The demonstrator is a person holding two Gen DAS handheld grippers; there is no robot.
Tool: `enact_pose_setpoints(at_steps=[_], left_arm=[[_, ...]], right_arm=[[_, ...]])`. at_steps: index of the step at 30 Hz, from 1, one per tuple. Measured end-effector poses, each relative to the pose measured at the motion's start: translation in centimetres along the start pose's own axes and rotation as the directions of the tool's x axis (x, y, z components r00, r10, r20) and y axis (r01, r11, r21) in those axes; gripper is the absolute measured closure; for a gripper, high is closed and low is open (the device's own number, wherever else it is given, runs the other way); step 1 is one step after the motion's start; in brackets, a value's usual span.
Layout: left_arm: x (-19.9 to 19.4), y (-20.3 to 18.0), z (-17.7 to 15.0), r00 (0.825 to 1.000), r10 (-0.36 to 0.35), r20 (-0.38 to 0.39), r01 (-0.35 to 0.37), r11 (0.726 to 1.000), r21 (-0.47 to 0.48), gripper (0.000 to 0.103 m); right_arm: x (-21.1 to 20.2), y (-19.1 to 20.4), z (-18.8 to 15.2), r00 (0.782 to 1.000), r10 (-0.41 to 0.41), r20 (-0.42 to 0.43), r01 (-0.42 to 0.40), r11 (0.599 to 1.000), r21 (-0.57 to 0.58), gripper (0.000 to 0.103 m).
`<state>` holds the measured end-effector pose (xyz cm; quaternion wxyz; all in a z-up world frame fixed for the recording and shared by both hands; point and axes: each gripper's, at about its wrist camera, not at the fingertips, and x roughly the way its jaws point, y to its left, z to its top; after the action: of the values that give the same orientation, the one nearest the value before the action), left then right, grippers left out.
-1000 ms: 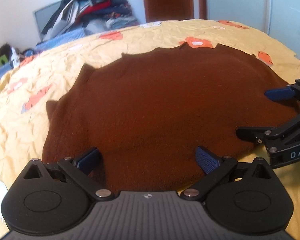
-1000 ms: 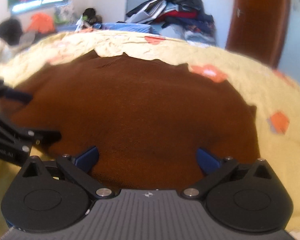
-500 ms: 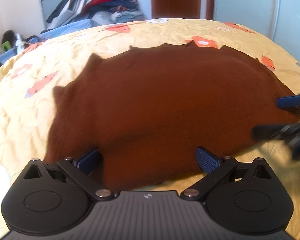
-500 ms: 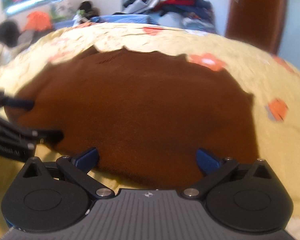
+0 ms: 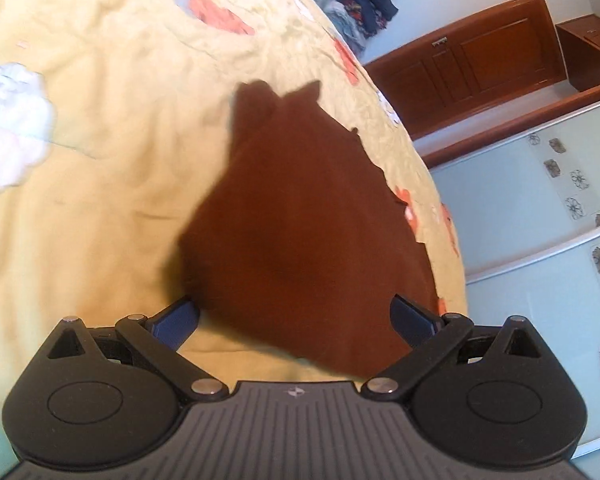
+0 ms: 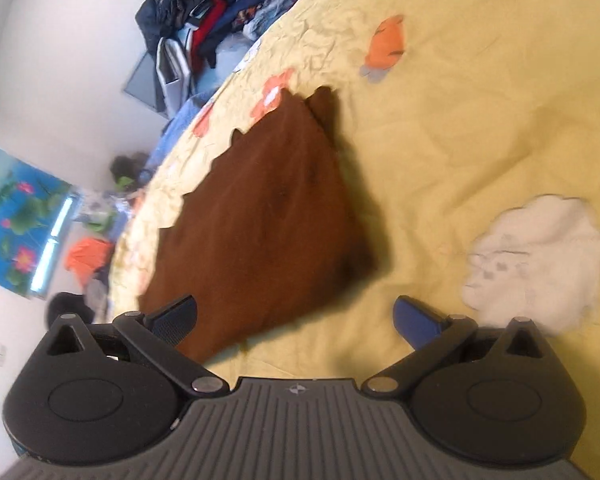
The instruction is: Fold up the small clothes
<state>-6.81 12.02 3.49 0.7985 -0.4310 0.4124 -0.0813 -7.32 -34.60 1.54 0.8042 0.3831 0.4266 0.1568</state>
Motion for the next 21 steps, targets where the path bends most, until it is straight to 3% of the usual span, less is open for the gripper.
enact_pose_setpoints(at_steps=[7, 9, 10, 11, 12, 13, 14, 15, 16, 21], left_arm=[[2.1, -2.0, 0.1, 0.997, 0.056, 0.050, -0.060, 0.995, 0.076, 0.007], [2.0, -2.2, -0.1, 0.994, 0.079, 0.071, -0.086, 0.991, 0.103, 0.014], [2.1, -2.3, -0.1, 0.992, 0.097, 0.082, -0.106, 0.987, 0.117, 0.024], [2.1, -2.4, -0.1, 0.989, 0.118, 0.093, -0.130, 0.984, 0.124, 0.041], [2.2, -2.3, -0.1, 0.985, 0.144, 0.100, -0.156, 0.980, 0.127, 0.053], [2.5, -2.2, 0.0, 0.980, 0.170, 0.100, -0.182, 0.975, 0.126, 0.074], [2.6, -2.0, 0.2, 0.978, 0.186, 0.098, -0.197, 0.973, 0.120, 0.085], [2.6, -1.8, 0.4, 0.977, 0.192, 0.093, -0.202, 0.973, 0.113, 0.089], [2.4, -1.6, 0.5, 0.977, 0.194, 0.085, -0.203, 0.973, 0.110, 0.093], [-0.7, -2.1, 0.1, 0.989, 0.129, 0.077, -0.139, 0.980, 0.145, 0.098]], right_arm=[[3.3, 1.1, 2.0, 0.999, 0.047, 0.012, -0.047, 0.998, 0.033, 0.000], [3.3, 0.7, 2.3, 0.997, 0.075, 0.021, -0.077, 0.995, 0.059, 0.000], [3.4, 0.6, 2.4, 0.996, 0.085, 0.025, -0.087, 0.994, 0.068, 0.000], [3.5, 0.5, 2.5, 0.996, 0.087, 0.033, -0.089, 0.993, 0.075, 0.007], [3.8, 0.5, 2.6, 0.996, 0.084, 0.032, -0.087, 0.993, 0.078, 0.021], [4.1, 0.3, 2.7, 0.997, 0.079, 0.027, -0.081, 0.994, 0.077, 0.031], [4.3, 0.1, 2.7, 0.998, 0.069, 0.016, -0.070, 0.994, 0.082, 0.054], [4.7, -0.2, 2.6, 0.998, 0.061, 0.001, -0.061, 0.994, 0.095, 0.075], [5.1, -0.6, 2.5, 0.998, 0.057, -0.007, -0.056, 0.993, 0.108, 0.083], [3.7, -0.5, 1.5, 0.992, 0.120, 0.029, -0.122, 0.988, 0.099, 0.085]])
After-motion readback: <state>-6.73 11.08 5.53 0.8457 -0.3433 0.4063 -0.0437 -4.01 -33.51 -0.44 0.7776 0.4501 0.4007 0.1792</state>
